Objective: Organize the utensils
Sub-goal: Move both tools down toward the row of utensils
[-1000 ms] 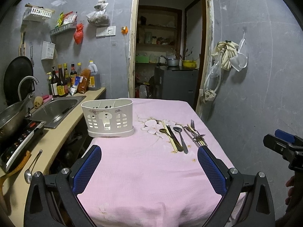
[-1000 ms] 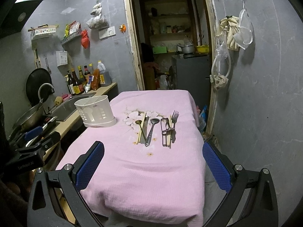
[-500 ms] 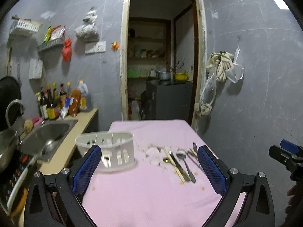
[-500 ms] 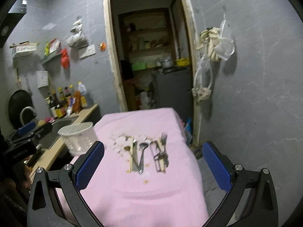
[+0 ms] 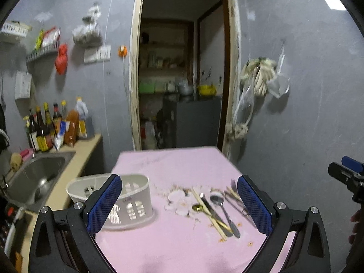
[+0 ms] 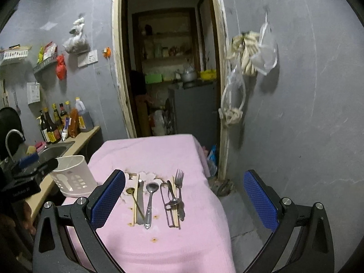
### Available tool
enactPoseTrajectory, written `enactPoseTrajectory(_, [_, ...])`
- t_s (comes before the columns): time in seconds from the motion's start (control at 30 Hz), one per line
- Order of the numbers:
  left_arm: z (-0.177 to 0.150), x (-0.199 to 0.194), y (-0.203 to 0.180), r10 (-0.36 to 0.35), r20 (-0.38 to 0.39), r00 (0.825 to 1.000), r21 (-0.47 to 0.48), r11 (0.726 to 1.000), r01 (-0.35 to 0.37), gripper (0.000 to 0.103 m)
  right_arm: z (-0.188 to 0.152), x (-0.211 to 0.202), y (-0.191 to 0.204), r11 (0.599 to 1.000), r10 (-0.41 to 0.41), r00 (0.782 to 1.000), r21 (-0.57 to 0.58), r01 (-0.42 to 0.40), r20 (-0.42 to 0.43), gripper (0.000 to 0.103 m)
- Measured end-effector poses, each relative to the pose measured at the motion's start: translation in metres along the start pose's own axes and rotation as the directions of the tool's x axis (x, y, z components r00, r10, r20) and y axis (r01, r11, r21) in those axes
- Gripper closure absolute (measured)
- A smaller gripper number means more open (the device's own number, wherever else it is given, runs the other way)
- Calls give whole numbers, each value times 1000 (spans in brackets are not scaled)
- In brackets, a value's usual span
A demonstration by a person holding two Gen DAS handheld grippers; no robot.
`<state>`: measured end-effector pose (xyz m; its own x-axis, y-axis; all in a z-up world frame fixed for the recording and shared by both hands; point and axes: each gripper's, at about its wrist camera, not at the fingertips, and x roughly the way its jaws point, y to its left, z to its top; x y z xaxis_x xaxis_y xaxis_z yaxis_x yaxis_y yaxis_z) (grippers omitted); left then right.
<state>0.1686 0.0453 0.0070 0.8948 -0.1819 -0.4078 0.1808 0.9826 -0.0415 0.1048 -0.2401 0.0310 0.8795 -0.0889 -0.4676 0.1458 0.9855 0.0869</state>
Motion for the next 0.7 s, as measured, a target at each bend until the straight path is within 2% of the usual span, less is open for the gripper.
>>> enactPoseTrajectory(0.1, [-6,22,-3,2,-49,999,-34,999,-4,1,0,39,-14,999,37,998,22,-36,-50,1])
enactPoseTrajectory(0.23, [-15,56,-10,49,-126,991,-53,997,-56,1,-6,91,-28,994,111,986,27,-108,-125,1])
enactPoseTrajectory(0.33, [-25,86,-15,62,-193,979,-83,993,-80,1,-17,141,-40,984,180,956,45,-175,-232,1])
enactPoseTrajectory(0.43, [-37,110,-18,71,-252,965,-112,989,-101,1,-31,186,-50,969,247,927,77,-234,-283,1])
enactPoseTrajectory(0.5, [-46,124,-18,47,-276,960,-153,984,-92,1,-39,213,-50,961,276,911,57,-272,-306,1])
enactPoseTrajectory(0.6, [-64,152,-20,22,-353,936,-213,972,-103,1,-47,253,-46,942,323,882,25,-335,-344,1])
enactPoseTrajectory(0.7, [-76,175,-22,-32,-401,916,-278,957,-89,2,-51,287,-41,922,368,840,36,-386,-400,1])
